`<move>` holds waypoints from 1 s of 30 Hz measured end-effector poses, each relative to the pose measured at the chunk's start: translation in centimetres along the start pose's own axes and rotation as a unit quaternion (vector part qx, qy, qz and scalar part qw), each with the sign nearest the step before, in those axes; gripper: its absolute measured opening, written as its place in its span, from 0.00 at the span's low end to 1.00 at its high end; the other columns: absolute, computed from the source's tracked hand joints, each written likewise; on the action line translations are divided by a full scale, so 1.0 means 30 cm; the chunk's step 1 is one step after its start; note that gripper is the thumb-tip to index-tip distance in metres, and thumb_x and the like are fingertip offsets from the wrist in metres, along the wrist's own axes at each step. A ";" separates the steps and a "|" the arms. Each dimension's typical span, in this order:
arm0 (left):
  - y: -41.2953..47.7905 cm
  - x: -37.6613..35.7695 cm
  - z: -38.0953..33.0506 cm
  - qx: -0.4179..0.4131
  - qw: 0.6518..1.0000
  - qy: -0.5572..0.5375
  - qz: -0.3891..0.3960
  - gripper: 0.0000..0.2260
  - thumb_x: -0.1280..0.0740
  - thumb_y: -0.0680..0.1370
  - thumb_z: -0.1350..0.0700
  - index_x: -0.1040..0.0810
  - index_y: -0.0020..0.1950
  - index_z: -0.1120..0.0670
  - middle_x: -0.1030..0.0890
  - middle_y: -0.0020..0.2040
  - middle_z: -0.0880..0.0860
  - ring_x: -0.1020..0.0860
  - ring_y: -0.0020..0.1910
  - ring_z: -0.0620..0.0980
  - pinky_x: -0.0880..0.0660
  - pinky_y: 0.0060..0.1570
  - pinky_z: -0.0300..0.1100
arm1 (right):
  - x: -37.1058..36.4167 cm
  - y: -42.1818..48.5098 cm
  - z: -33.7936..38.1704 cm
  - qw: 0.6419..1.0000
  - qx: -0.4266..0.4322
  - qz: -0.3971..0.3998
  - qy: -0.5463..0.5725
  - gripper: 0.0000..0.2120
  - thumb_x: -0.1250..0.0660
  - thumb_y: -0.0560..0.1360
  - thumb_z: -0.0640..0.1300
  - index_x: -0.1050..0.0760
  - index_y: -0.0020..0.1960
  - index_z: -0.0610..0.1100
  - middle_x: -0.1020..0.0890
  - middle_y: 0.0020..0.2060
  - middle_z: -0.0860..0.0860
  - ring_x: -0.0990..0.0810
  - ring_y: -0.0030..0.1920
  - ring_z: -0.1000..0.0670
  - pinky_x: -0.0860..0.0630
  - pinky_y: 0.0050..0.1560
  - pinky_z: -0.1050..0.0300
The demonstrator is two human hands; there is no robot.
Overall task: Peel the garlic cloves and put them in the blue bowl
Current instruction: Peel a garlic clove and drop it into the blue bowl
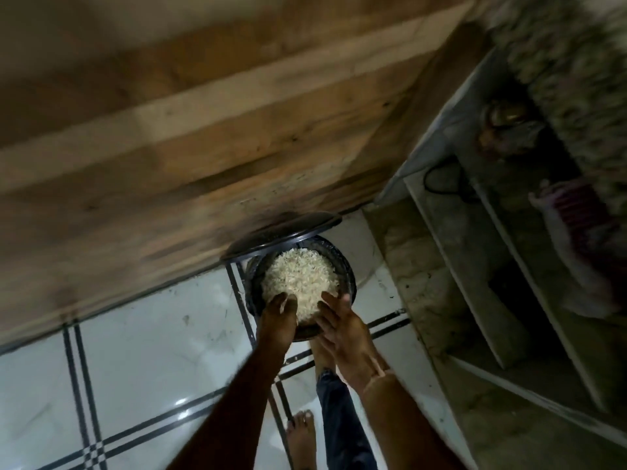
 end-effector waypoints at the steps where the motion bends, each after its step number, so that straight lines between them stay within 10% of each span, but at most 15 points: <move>1: -0.067 0.021 0.006 -0.055 0.997 0.056 0.005 0.21 0.39 0.86 0.49 0.29 0.78 0.55 0.30 0.78 0.59 0.30 0.75 0.59 0.33 0.68 0.45 | 0.009 -0.081 0.022 1.000 0.003 -0.012 -0.013 0.27 0.49 0.86 0.61 0.29 0.77 0.48 0.26 0.75 0.49 0.28 0.75 0.46 0.38 0.77 0.48; 6: -0.490 0.061 -0.021 -0.198 0.960 0.190 0.058 0.20 0.36 0.85 0.49 0.29 0.78 0.48 0.26 0.75 0.53 0.26 0.72 0.55 0.31 0.67 0.43 | 0.088 -0.530 0.112 0.983 0.152 -0.044 -0.094 0.13 0.43 0.88 0.45 0.22 0.63 0.43 0.17 0.52 0.53 0.20 0.47 0.60 0.25 0.37 0.75; 11: -0.959 0.016 -0.092 -0.400 0.890 0.206 0.069 0.19 0.32 0.83 0.52 0.23 0.73 0.54 0.22 0.69 0.48 0.25 0.69 0.48 0.31 0.67 0.38 | 0.264 -0.983 0.115 0.922 0.324 -0.130 -0.168 0.13 0.39 0.86 0.52 0.21 0.67 0.55 0.19 0.59 0.65 0.21 0.61 0.65 0.25 0.63 0.67; 14: -1.177 -0.073 -0.101 -0.462 0.852 0.228 0.099 0.20 0.35 0.82 0.45 0.23 0.72 0.48 0.21 0.69 0.49 0.25 0.69 0.49 0.26 0.68 0.49 | 0.396 -1.218 0.111 0.869 0.408 -0.211 -0.184 0.09 0.38 0.86 0.49 0.21 0.61 0.59 0.18 0.55 0.67 0.20 0.58 0.67 0.26 0.58 0.73; 19: -1.483 -0.289 -0.093 -0.563 0.768 0.262 0.156 0.18 0.32 0.83 0.49 0.24 0.72 0.47 0.23 0.70 0.48 0.27 0.69 0.48 0.33 0.64 0.38 | 0.707 -1.434 0.058 0.808 0.459 -0.320 -0.185 0.15 0.38 0.84 0.52 0.19 0.65 0.49 0.16 0.59 0.56 0.19 0.59 0.59 0.21 0.61 0.57; 25: -1.749 -0.652 -0.023 -0.593 0.707 0.315 0.222 0.19 0.34 0.81 0.47 0.24 0.72 0.48 0.23 0.71 0.50 0.26 0.70 0.52 0.28 0.70 0.51 | 1.120 -1.625 0.019 0.773 0.454 -0.414 -0.158 0.12 0.38 0.85 0.51 0.20 0.64 0.53 0.17 0.59 0.57 0.21 0.60 0.60 0.28 0.61 0.71; 30: -1.915 -0.970 0.067 -0.592 0.678 0.343 0.268 0.22 0.35 0.78 0.44 0.22 0.71 0.48 0.22 0.69 0.48 0.24 0.67 0.50 0.25 0.67 0.52 | 1.459 -1.702 -0.035 0.765 0.436 -0.451 -0.144 0.14 0.37 0.86 0.49 0.19 0.67 0.49 0.17 0.61 0.55 0.20 0.62 0.56 0.24 0.64 0.58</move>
Point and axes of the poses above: each hand's wrist, its own y-axis towards the middle knuckle, its own x-axis out of the back of the hand, z = x × y, the point moved 1 cm from there along y, towards the middle knuckle
